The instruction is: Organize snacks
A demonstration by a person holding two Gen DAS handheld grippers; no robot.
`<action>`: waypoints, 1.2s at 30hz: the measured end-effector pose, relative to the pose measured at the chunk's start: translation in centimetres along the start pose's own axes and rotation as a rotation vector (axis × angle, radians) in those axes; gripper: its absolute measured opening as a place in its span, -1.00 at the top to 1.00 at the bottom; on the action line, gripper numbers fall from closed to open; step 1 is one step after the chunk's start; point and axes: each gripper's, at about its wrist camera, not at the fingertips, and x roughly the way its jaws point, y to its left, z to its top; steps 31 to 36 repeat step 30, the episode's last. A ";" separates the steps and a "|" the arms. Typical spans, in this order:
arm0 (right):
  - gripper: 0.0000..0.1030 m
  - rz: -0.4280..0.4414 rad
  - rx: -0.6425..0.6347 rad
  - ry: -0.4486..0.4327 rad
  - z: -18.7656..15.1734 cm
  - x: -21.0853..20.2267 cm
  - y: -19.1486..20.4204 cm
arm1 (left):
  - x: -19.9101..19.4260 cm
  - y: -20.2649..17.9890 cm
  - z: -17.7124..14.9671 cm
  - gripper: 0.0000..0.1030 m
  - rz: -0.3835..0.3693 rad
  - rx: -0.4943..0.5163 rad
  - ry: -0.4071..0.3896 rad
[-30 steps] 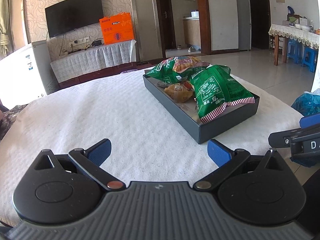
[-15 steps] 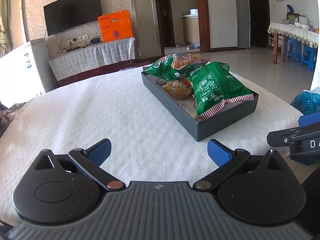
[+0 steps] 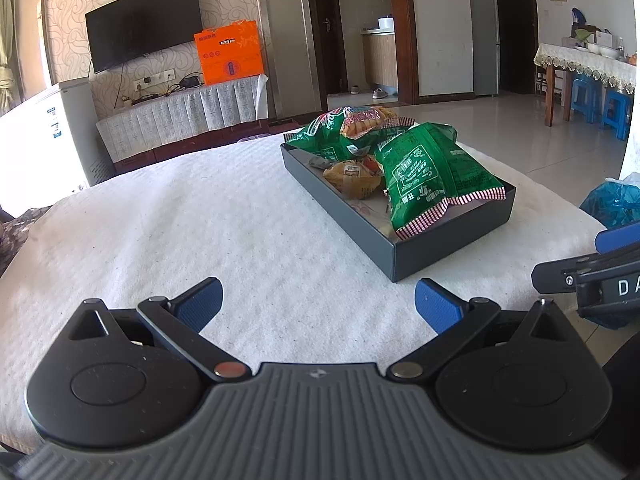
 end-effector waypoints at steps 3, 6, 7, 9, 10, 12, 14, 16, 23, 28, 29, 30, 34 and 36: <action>-0.59 0.000 0.000 0.000 0.0 0.0 0.0 | 0.0 0.0 0.0 -1.00 0.000 0.000 0.000; -0.59 0.000 0.000 0.001 0.0 0.0 0.0 | 0.0 0.0 0.0 -1.00 0.001 0.001 -0.001; -0.59 0.000 0.000 0.000 0.0 0.0 0.0 | 0.0 0.0 0.0 -1.00 -0.001 0.000 0.000; -0.59 -0.001 0.000 0.000 0.0 0.0 0.0 | 0.0 0.0 0.0 -1.00 0.000 0.001 0.000; -0.59 -0.001 0.000 0.000 0.0 0.0 0.0 | 0.0 0.0 0.0 -1.00 0.000 0.001 0.000; -0.59 0.000 0.000 0.000 0.0 0.0 0.0 | 0.0 0.0 0.0 -1.00 -0.001 0.002 -0.001; -0.59 0.000 0.000 0.001 0.0 0.0 0.0 | 0.0 -0.1 -0.1 -1.00 -0.002 0.001 0.000; -0.59 0.000 0.000 0.001 0.0 0.0 0.0 | 0.0 -0.1 -0.1 -1.00 -0.002 0.002 -0.001; -0.59 0.000 0.000 0.001 0.0 0.0 0.0 | 0.0 -0.2 -0.1 -1.00 -0.006 0.001 0.000; -0.59 -0.001 0.001 0.001 0.0 0.0 0.0 | -0.3 -0.4 0.1 -1.00 -0.035 0.000 -0.026; -0.59 -0.001 0.001 0.001 0.0 0.0 0.0 | -0.5 -0.4 0.2 -1.00 -0.050 -0.003 -0.027; -0.59 -0.001 0.001 0.001 0.0 0.0 0.0 | -0.6 -0.5 0.3 -1.00 -0.056 -0.006 -0.031; -0.59 -0.001 0.001 0.001 0.0 0.0 0.0 | -0.6 -0.5 0.3 -1.00 -0.056 -0.006 -0.031; -0.59 -0.001 0.001 0.001 0.0 0.0 0.0 | -0.6 -0.5 0.3 -1.00 -0.056 -0.006 -0.031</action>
